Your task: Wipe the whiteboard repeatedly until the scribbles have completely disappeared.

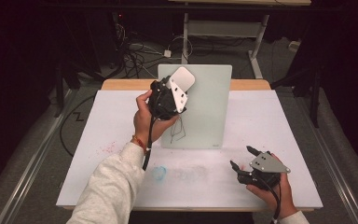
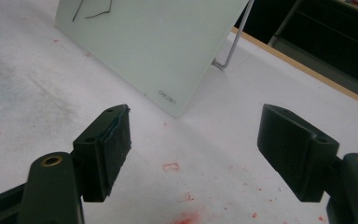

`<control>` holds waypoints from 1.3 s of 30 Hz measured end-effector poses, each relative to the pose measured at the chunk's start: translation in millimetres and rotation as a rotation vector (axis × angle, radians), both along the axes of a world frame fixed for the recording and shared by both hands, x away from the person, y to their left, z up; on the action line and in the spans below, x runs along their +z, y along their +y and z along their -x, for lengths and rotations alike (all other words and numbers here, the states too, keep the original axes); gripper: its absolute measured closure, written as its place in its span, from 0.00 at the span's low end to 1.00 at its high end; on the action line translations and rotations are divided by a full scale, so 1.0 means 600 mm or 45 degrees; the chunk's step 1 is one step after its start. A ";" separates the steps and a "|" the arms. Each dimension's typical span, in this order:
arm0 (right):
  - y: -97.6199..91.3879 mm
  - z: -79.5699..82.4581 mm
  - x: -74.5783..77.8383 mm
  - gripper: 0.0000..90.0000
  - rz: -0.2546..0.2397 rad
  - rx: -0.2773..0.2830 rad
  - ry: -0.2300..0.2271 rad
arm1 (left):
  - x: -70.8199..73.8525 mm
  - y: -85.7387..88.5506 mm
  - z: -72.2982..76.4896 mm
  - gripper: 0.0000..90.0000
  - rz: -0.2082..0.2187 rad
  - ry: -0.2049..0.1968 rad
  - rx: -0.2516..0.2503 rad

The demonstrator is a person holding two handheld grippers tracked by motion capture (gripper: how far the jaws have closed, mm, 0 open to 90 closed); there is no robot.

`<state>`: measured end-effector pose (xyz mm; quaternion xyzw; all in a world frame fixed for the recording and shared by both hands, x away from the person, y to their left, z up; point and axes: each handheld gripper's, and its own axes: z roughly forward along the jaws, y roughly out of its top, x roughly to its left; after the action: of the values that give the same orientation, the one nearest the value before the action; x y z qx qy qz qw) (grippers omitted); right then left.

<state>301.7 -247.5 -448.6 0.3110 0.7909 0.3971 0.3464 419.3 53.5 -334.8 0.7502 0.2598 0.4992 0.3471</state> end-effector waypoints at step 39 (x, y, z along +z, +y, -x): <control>0.009 0.000 -0.005 0.29 0.025 0.016 0.012 | -0.157 0.003 0.054 0.31 -0.157 0.071 -0.064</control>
<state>301.9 -242.0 -451.9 0.3044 0.7985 0.3900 0.3430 386.8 55.5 -428.8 0.7901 0.2191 0.4844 0.3052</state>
